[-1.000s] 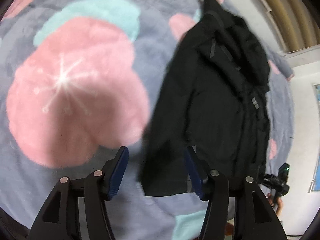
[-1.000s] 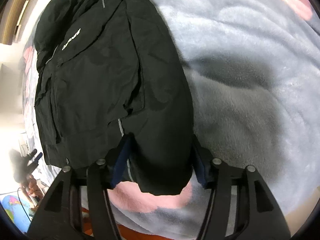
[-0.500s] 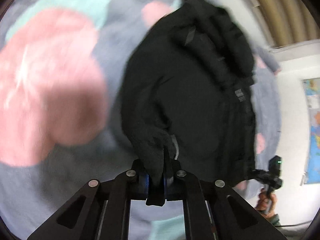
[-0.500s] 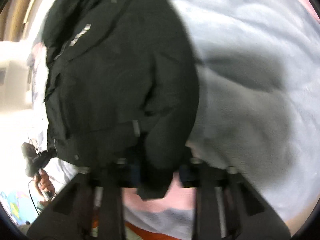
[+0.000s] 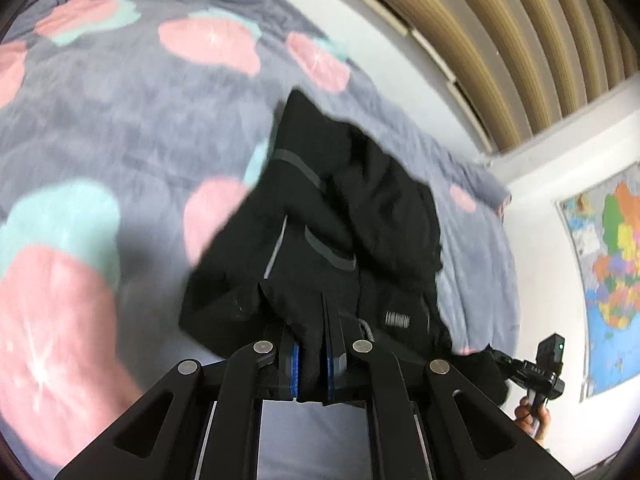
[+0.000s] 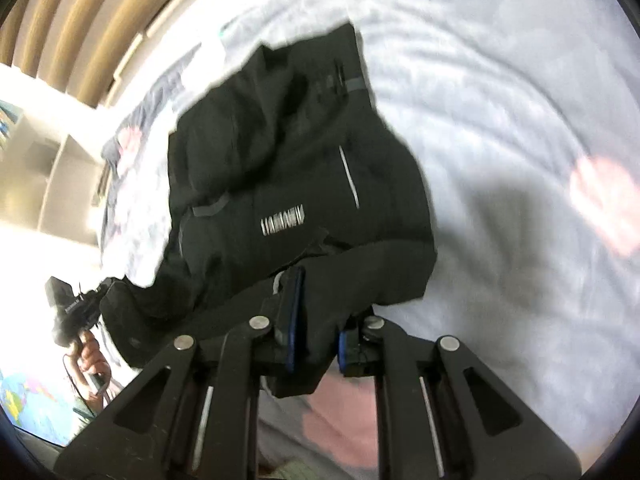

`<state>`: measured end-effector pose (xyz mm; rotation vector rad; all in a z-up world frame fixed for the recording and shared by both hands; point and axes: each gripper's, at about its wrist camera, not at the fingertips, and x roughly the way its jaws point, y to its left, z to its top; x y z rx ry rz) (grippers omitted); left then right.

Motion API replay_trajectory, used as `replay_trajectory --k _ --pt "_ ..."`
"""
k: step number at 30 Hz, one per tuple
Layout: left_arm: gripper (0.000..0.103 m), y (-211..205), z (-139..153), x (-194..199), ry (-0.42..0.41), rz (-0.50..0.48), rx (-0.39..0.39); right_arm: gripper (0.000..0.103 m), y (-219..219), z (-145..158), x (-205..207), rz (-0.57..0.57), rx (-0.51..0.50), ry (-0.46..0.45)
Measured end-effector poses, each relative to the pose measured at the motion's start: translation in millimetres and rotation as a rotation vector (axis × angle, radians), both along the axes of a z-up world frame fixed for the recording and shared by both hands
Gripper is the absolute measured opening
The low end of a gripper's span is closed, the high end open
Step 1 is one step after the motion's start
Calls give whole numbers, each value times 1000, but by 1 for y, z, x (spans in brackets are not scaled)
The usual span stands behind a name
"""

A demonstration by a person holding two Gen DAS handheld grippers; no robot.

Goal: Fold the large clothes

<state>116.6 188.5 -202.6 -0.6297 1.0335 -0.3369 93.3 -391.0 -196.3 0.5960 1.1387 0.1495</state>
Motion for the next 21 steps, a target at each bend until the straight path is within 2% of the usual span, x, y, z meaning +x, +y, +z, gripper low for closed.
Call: replay_trajectory --k 4,9,12,15,18,21 --pt "10 1 15 54 -56 38 -9 12 -4 17 55 -3 -24 -55" --pt "10 -11 24 137 -90 50 59 12 3 31 142 15 -105 -111" --pt "10 -19 25 189 -107 75 80 12 1 28 195 6 -146 -120" --pt "10 -33 15 240 -105 87 135 12 -3 5 250 -23 -172 -73" --pt "10 -54 -14 287 -45 82 244 12 -4 -29 287 -34 -188 -1" --pt "11 -67 -51 316 23 61 295 12 0 -67 312 -26 -200 70"
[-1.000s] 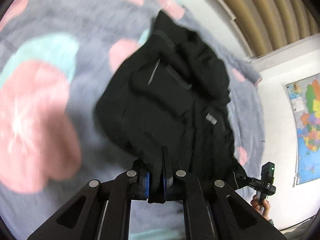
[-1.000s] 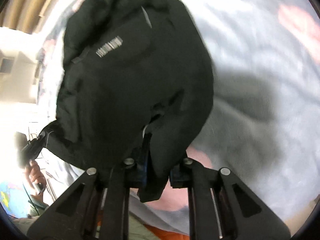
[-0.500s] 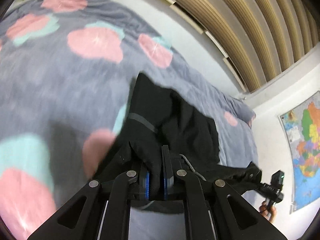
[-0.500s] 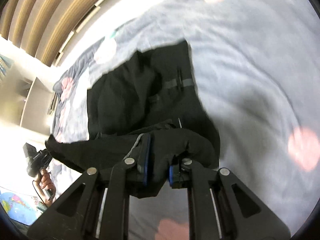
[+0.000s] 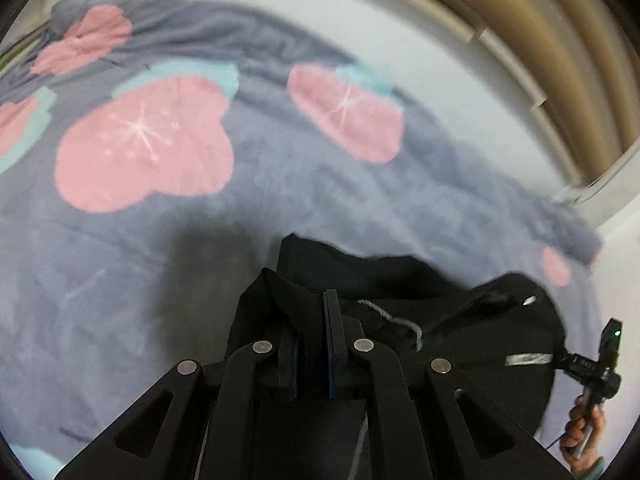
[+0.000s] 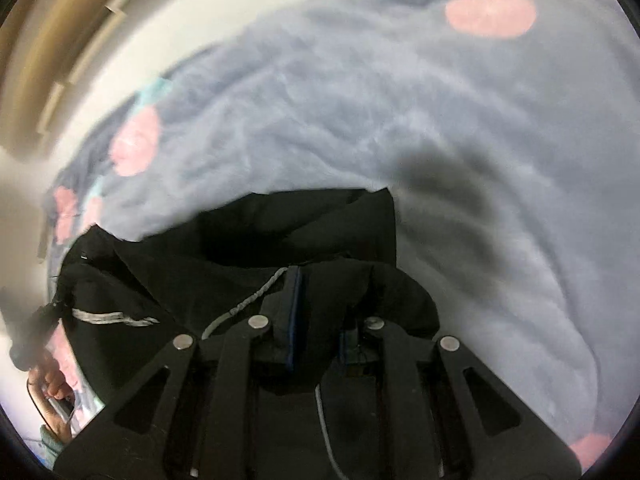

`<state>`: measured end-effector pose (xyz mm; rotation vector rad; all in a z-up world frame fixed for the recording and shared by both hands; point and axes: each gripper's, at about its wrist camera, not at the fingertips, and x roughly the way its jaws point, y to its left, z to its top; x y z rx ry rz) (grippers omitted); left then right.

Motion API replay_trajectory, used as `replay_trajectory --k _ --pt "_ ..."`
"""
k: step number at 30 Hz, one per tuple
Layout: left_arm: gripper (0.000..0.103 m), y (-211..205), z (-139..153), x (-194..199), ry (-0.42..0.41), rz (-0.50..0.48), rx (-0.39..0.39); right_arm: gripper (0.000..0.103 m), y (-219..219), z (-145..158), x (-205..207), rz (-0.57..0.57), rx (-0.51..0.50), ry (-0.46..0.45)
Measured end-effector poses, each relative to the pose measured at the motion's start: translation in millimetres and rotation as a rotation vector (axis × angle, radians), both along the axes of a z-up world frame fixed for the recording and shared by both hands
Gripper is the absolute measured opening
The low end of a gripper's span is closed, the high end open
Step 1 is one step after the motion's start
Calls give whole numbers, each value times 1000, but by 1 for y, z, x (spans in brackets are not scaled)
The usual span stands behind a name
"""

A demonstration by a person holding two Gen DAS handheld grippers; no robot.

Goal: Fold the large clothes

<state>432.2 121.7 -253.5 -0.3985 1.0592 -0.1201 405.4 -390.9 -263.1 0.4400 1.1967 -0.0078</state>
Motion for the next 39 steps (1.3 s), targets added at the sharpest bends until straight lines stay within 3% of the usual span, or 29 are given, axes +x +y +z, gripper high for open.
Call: replay_trajectory --k 4,8,12,15,19,23,27,31,33,35,37,39 --pt "13 -5 -43 19 77 -6 3 12 8 -30 14 15 -19 40" --pt "13 -2 -55 24 100 -8 -35 12 6 -36 19 19 -12 63" --pt "15 12 -39 17 81 -40 -96 13 -2 -29 16 21 26 77" --pt "20 30 -10 5 55 -108 -195 17 -15 -13 7 4 93 71" --pt "40 59 21 -12 14 -204 -368 27 -32 15 -9 -21 206 36" --pt "52 85 49 -32 -43 -188 -301 43 -32 43 -25 23 256 0" --pt "61 98 55 -41 -56 -167 -282 50 -21 57 -34 72 212 -28" --pt "61 78 33 -32 -1 -191 -185 53 -14 59 -37 97 111 -29" --pt "61 68 20 -28 19 -204 -156 60 -23 67 -44 81 142 -70" --pt "61 64 9 -26 31 -217 -161 83 -37 81 -54 48 169 -139" --pt "61 57 -1 -19 41 -221 -166 95 -41 89 -55 52 115 -179" --pt "61 49 -13 -11 58 -224 -176 96 -40 81 -44 74 68 -167"
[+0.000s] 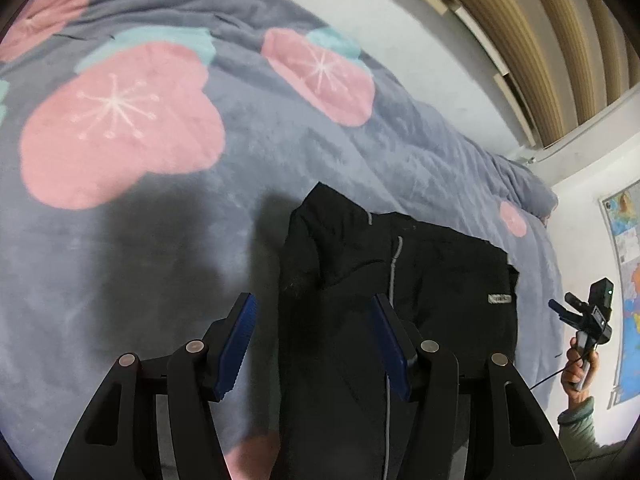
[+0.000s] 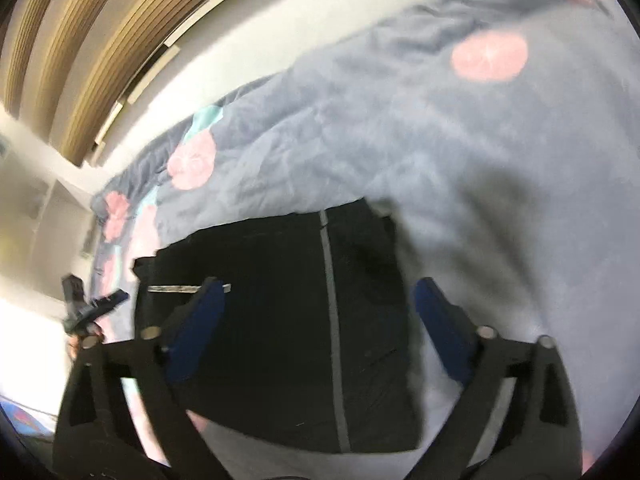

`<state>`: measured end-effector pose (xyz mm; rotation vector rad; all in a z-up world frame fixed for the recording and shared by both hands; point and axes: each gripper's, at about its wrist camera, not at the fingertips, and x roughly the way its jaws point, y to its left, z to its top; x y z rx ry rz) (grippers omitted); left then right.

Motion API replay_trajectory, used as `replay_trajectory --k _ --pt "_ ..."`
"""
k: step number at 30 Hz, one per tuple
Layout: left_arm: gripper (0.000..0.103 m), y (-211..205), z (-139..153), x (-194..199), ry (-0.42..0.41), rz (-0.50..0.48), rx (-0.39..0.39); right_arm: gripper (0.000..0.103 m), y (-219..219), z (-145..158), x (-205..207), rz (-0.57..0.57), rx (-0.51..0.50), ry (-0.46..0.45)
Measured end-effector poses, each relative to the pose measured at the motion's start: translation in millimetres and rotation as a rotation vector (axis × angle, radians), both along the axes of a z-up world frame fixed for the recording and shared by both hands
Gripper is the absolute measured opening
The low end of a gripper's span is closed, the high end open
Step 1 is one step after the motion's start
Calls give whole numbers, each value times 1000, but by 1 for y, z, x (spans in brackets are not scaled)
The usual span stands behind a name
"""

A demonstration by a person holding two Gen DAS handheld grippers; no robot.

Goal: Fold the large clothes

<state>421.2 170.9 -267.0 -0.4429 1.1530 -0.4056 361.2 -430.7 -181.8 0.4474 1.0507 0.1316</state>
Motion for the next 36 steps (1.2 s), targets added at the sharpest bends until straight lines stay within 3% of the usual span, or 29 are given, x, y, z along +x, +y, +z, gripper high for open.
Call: replay_trajectory --k 8,12,16,17,18,19,20,21,22,25,28,31,34,36 --pt "61 -10 -19 22 8 13 37 95 22 -62 66 103 -137 41" --pt "61 -5 -28 34 17 22 16 95 31 -84 83 160 -187 74" --pt "61 -11 -44 52 58 -26 -120 92 33 -107 96 193 -136 127" --pt "61 -14 -48 55 70 -35 -160 82 33 -109 95 194 -122 130" --pt "60 -18 -51 57 71 -42 -204 74 33 -109 94 191 -117 131" --pt "57 -21 -50 56 60 -48 -211 57 33 -108 91 183 -123 123" --pt "49 -26 -46 54 27 -54 -176 29 32 -106 88 177 -126 116" --pt "30 -30 -42 51 5 -58 -125 19 31 -103 85 173 -133 114" --pt "22 -31 -37 45 -13 -48 -72 19 31 -98 80 164 -153 98" --pt "11 -21 -13 29 -90 10 -118 16 29 -72 64 132 -226 33" --pt "11 -14 29 22 -189 45 -153 15 22 -29 61 74 -275 -57" --pt "11 -30 65 34 -277 59 -74 14 22 7 79 39 -317 -133" --pt "11 -37 62 65 -256 106 -6 14 32 1 111 29 -391 -114" --pt "11 -44 32 88 -176 125 63 15 35 -27 137 17 -418 -44"
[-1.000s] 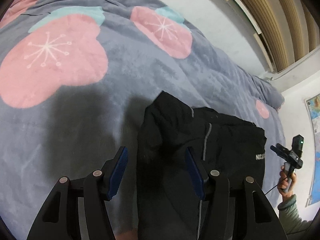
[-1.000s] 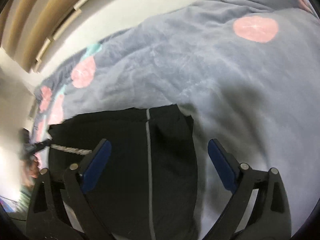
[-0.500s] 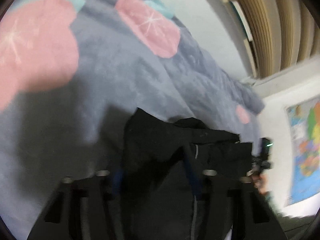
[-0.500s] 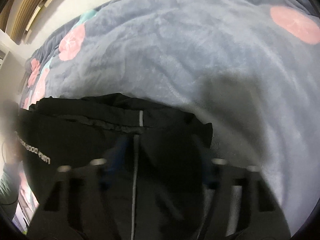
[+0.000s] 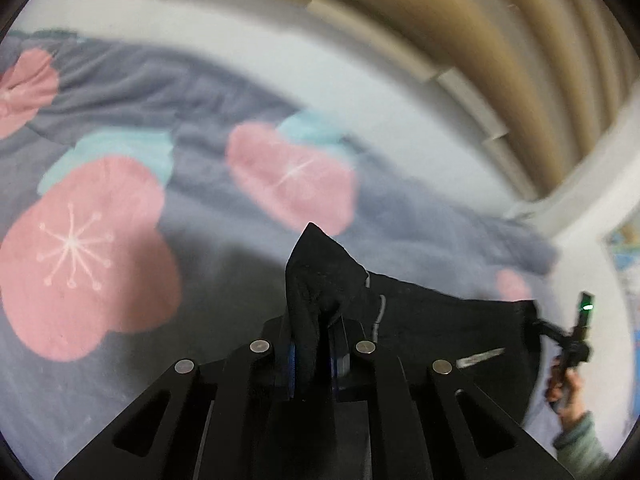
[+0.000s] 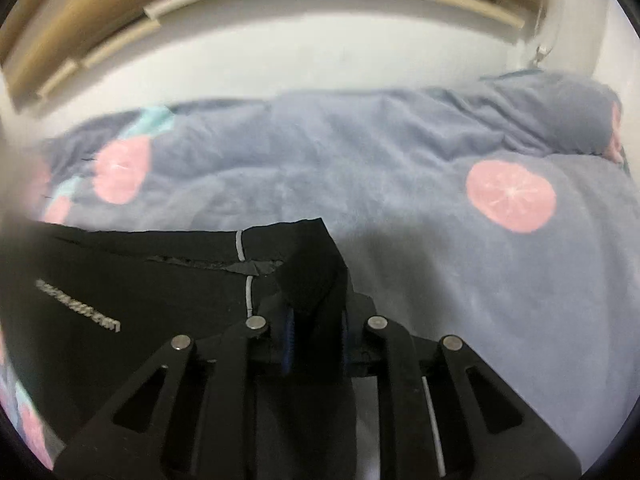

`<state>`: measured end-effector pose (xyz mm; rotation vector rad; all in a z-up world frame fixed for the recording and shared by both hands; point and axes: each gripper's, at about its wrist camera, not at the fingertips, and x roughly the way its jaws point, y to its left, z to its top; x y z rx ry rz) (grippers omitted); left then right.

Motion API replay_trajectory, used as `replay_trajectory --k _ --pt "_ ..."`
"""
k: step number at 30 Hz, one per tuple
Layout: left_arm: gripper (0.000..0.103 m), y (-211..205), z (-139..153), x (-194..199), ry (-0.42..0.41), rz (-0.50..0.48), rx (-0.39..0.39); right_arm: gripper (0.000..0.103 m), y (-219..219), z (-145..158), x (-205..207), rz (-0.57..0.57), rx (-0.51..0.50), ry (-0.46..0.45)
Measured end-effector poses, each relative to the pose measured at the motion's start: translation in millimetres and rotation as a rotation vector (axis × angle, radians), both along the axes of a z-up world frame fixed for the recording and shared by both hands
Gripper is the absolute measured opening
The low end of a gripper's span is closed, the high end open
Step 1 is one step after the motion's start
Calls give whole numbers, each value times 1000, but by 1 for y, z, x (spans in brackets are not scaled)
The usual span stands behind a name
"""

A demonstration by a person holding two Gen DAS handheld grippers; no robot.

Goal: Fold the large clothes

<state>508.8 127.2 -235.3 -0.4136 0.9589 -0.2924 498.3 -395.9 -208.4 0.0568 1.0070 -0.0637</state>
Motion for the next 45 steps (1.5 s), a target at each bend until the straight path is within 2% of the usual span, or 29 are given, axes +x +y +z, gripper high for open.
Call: replay_trajectory --k 2,3,5,6,9,13,16,18,19,22,26,29,32,37,39,41,43,45 --pt "12 -12 -42 18 100 0 130 15 2 -45 24 -30 -4 107" --pt "12 -19 -64 25 155 -12 168 16 4 -64 30 -37 -10 146" --pt "13 -25 -96 26 210 -28 195 17 5 -95 37 -45 -7 216" --pt "17 -27 -102 26 200 -24 210 18 5 -108 38 -51 -9 236" --pt "20 -22 -110 29 199 6 169 20 5 -127 38 -63 -30 244" --pt "24 -13 -110 33 230 -13 118 21 1 -125 37 -67 -19 251" --pt "32 7 -87 24 217 12 51 32 -11 -105 26 -95 46 249" --pt "33 23 -64 15 181 9 -3 41 -19 -79 9 -100 91 194" --pt "36 30 -52 11 167 12 -8 48 -22 -59 -5 -97 108 152" --pt "36 42 -13 -11 109 40 68 61 -22 -19 -40 -82 146 67" --pt "36 20 28 -52 25 -15 102 62 3 23 -94 -35 183 5" --pt "37 -15 43 -93 -26 -76 123 62 38 27 -127 1 207 10" --pt "37 -52 40 -126 -29 -111 145 62 71 15 -143 29 206 29" --pt "37 -127 5 -169 -1 -164 218 62 115 -25 -147 47 200 97" --pt "38 -146 -12 -175 21 -177 244 62 132 -45 -146 55 121 119" --pt "42 -162 -32 -177 36 -176 316 64 143 -61 -145 63 55 136" --pt "42 -167 -56 -166 97 -165 336 64 143 -79 -138 59 54 175" --pt "43 -167 -70 -158 113 -151 332 66 139 -97 -132 48 68 184"
